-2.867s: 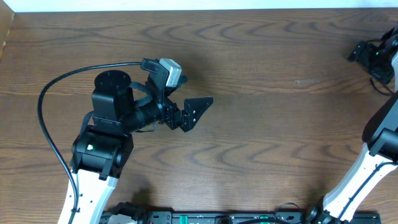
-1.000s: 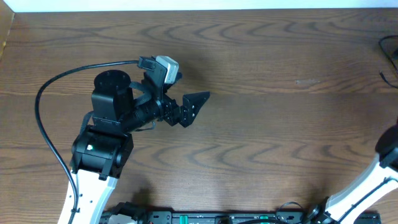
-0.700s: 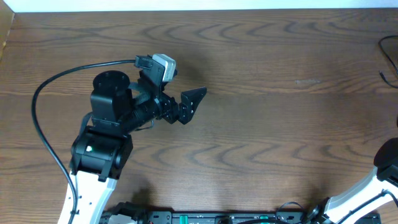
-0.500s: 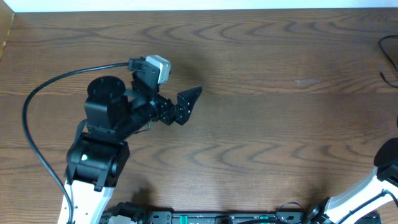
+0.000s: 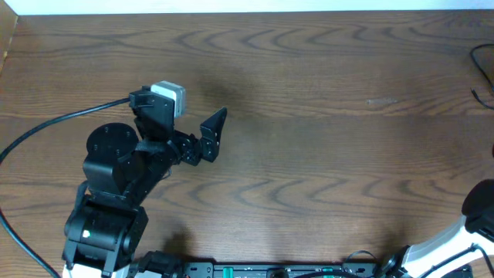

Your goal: Untangle cables

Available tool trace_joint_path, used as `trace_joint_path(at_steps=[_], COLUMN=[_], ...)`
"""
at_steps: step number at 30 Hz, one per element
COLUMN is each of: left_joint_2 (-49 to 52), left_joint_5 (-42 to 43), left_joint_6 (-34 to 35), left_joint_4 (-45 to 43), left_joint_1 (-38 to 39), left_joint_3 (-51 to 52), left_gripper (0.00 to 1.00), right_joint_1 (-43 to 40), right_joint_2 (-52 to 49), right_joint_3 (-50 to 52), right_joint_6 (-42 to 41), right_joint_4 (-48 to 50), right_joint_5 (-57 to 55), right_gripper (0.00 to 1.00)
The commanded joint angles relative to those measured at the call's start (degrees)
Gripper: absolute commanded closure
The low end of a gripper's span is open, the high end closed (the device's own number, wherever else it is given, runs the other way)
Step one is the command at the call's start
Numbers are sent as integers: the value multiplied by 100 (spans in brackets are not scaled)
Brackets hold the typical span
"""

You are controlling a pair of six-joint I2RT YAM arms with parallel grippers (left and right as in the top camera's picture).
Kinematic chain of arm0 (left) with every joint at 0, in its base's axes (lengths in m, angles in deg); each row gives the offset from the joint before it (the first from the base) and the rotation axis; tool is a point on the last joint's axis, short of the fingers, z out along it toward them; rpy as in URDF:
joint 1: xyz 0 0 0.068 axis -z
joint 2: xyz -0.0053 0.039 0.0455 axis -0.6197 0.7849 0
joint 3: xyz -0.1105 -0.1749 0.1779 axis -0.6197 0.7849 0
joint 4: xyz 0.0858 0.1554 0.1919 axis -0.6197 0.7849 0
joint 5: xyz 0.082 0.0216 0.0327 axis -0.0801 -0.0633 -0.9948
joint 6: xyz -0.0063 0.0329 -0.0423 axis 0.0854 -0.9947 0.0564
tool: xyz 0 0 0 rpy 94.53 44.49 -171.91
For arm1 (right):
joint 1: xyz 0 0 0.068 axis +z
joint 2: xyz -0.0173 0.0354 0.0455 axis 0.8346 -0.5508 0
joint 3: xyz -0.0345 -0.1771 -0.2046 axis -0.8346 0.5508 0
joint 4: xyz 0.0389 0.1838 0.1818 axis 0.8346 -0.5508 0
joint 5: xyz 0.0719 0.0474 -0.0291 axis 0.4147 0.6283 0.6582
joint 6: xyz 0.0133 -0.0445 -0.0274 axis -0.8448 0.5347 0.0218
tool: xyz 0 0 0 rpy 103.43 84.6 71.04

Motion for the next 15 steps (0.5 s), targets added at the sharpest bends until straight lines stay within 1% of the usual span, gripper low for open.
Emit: trace_joint_path(at_steps=[1, 4, 7, 9, 10, 12, 15], left_joint_2=[-212, -380, -627, -802, -992, -1106, -1250], left_joint_5=[-173, -190, -667, -1097, -1213, -1268, -1626], left_joint_6=[31, 31, 33, 35, 31, 26, 26], left_joint_4=[107, 201, 562, 824, 990, 1064, 1261], left_joint_1=[2, 2, 2, 2, 2, 2, 2], left_joint_3=[7, 7, 7, 7, 7, 7, 7], left_gripper=[2, 2, 2, 2, 2, 2, 2], right_joint_1=[164, 295, 570, 905, 1239, 1526, 1856], right_joint_2=[404, 601, 909, 1193, 1412, 1576, 1740], right_joint_3=[-26, -9, 190, 570, 1012, 1438, 1926], right_joint_6=[352, 439, 632, 772, 852, 863, 861], right_joint_4=[46, 46, 140, 380, 632, 826, 909], right_joint_5=[304, 299, 326, 326, 317, 251, 105], right_gripper=[1, 1, 1, 1, 1, 1, 1])
